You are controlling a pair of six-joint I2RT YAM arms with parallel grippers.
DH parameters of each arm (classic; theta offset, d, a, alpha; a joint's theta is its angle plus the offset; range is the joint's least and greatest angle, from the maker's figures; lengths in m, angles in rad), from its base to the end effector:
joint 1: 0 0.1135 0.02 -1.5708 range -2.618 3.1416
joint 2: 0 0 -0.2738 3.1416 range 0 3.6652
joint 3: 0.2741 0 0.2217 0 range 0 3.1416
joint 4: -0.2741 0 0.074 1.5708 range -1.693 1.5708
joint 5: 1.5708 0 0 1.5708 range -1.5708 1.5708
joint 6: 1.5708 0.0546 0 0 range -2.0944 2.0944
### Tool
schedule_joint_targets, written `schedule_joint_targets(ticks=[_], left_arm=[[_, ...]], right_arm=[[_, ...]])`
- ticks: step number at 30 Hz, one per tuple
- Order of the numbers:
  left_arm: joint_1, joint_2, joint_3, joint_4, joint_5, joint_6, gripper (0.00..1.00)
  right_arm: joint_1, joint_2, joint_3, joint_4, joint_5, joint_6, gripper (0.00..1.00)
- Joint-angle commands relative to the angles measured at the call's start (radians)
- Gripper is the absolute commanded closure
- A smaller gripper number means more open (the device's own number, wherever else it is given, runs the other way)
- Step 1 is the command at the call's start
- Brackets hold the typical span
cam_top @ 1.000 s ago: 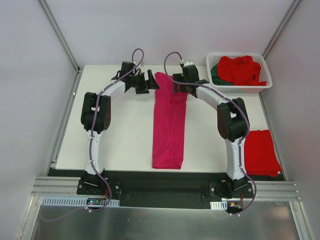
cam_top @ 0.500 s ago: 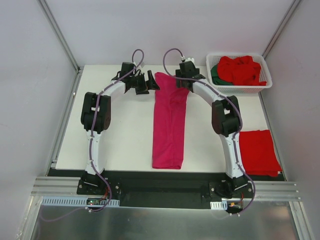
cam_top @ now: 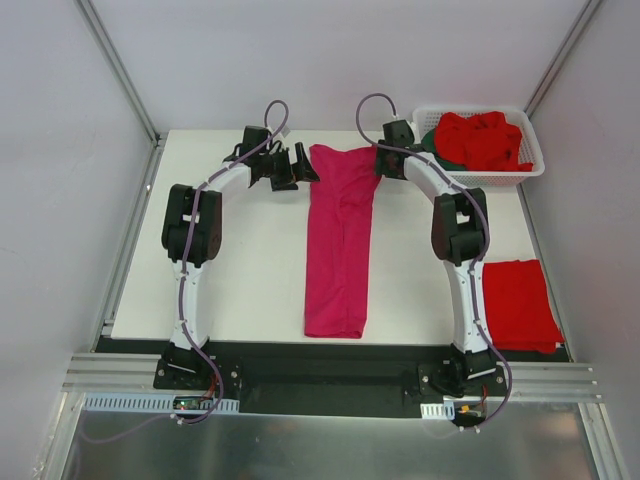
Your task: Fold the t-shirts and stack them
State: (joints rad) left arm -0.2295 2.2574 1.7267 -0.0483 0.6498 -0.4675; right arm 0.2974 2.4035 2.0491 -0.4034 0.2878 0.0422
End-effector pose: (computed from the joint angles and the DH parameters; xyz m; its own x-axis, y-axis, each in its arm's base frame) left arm 0.4855 -0.1474 0.2047 -0.7795 -0.1864 -0.5980 0.3618 0.6454 -0.6727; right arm 0.5164 0.1420 0.1931 -0.6601 -0.1600 -0.7339 -0.0561 0.9848 -0.1643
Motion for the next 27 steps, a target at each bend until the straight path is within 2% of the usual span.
schedule_joint_targets(ticks=[1,8,19,27], left_arm=[[-0.005,-0.001,0.007,0.025,0.024,0.017,0.01],[-0.005,0.005,0.004,0.025,0.028,0.016,0.01],[-0.005,0.014,0.007,0.025,0.034,0.010,0.01],[-0.005,0.018,0.011,0.025,0.040,0.007,0.01]], right_arm=[[0.005,0.006,0.063,-0.003,-0.110,0.021,0.31],[0.002,0.014,0.069,0.029,-0.197,0.019,0.33],[0.000,0.014,0.065,0.058,-0.272,0.018,0.58],[0.002,0.005,0.059,0.080,-0.326,0.019,0.59]])
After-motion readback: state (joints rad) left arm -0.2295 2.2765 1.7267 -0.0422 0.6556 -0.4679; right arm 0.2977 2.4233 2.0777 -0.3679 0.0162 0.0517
